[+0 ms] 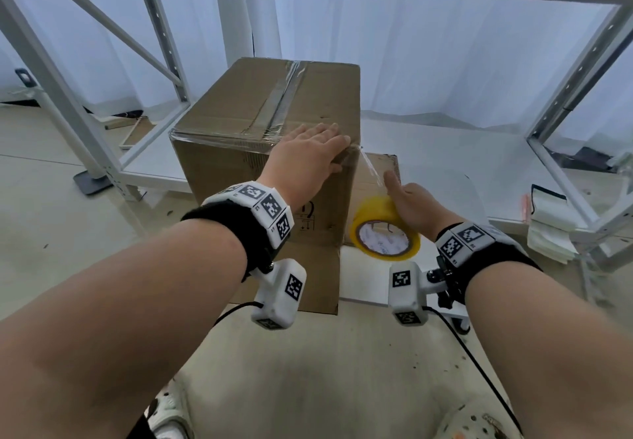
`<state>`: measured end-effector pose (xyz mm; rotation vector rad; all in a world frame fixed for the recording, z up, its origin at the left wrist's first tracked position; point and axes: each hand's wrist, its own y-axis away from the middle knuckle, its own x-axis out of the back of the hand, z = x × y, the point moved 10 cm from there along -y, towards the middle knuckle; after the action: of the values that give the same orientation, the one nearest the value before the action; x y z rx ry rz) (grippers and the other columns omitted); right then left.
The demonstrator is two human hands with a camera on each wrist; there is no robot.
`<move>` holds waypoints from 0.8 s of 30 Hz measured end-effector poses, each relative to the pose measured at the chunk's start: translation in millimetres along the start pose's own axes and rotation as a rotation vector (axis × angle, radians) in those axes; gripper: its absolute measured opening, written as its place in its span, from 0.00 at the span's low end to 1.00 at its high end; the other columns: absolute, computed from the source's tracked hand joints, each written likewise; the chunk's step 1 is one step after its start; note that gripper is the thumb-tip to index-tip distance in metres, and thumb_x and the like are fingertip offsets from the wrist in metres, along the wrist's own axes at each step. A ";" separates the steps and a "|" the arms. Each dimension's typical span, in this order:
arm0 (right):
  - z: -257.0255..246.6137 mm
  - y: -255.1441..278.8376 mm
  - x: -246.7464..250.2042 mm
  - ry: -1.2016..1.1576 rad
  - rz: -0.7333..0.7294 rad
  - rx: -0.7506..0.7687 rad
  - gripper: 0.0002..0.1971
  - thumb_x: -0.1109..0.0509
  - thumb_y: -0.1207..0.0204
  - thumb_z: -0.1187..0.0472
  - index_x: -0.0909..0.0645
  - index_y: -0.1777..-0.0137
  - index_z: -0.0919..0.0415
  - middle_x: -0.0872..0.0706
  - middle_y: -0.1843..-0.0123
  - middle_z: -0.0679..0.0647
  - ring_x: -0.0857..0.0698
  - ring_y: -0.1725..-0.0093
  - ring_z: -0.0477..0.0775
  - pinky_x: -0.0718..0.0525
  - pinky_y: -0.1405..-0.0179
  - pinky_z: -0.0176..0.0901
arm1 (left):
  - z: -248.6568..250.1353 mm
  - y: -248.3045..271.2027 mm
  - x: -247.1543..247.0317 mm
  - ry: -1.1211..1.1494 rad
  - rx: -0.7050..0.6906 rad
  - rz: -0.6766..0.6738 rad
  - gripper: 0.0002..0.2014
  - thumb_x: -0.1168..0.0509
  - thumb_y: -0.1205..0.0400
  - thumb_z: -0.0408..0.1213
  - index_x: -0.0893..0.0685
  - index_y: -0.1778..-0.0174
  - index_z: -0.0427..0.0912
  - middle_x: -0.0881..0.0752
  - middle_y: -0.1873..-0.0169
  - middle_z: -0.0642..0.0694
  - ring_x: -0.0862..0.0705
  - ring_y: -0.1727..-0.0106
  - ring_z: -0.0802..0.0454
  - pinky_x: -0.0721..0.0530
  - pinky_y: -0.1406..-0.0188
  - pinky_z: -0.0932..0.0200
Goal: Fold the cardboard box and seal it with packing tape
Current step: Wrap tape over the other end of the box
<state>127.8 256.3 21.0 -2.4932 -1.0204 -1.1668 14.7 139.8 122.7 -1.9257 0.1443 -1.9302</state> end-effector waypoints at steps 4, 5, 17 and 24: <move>6.6 4.5 8.5 -0.222 0.046 0.002 0.36 0.59 0.30 0.28 0.29 0.66 0.61 0.31 0.73 0.57 0.32 0.70 0.53 0.33 0.65 0.44 | 1.6 1.4 0.6 0.010 -0.009 0.004 0.24 0.41 0.15 0.45 0.33 0.21 0.50 0.35 0.20 0.48 0.40 0.19 0.51 0.49 0.20 0.55; 6.2 5.8 11.5 -0.257 0.051 0.006 0.36 0.58 0.34 0.26 0.29 0.66 0.61 0.33 0.74 0.56 0.34 0.72 0.53 0.34 0.68 0.43 | 1.5 1.4 0.6 0.010 -0.009 0.004 0.24 0.41 0.15 0.45 0.33 0.21 0.51 0.35 0.20 0.49 0.40 0.19 0.52 0.49 0.20 0.55; 17.8 1.9 -2.6 -0.510 -0.120 0.032 0.64 0.29 0.64 0.17 0.23 0.53 0.84 0.20 0.59 0.73 0.19 0.59 0.61 0.17 0.49 0.55 | 1.1 1.1 2.5 -0.008 -0.003 -0.002 0.24 0.41 0.14 0.45 0.35 0.21 0.51 0.36 0.20 0.50 0.40 0.19 0.53 0.50 0.20 0.57; 12.3 9.0 5.3 -0.571 -0.144 0.012 0.43 0.25 0.54 0.23 0.14 0.57 0.64 0.12 0.55 0.63 0.13 0.57 0.56 0.15 0.48 0.45 | 2.2 1.8 4.3 -0.009 -0.012 0.017 0.24 0.41 0.14 0.45 0.34 0.21 0.51 0.35 0.20 0.50 0.40 0.19 0.53 0.49 0.20 0.56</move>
<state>143.5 257.8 17.7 -2.8506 -1.3445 -0.4652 17.3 137.0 126.2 -1.9345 0.1692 -1.9135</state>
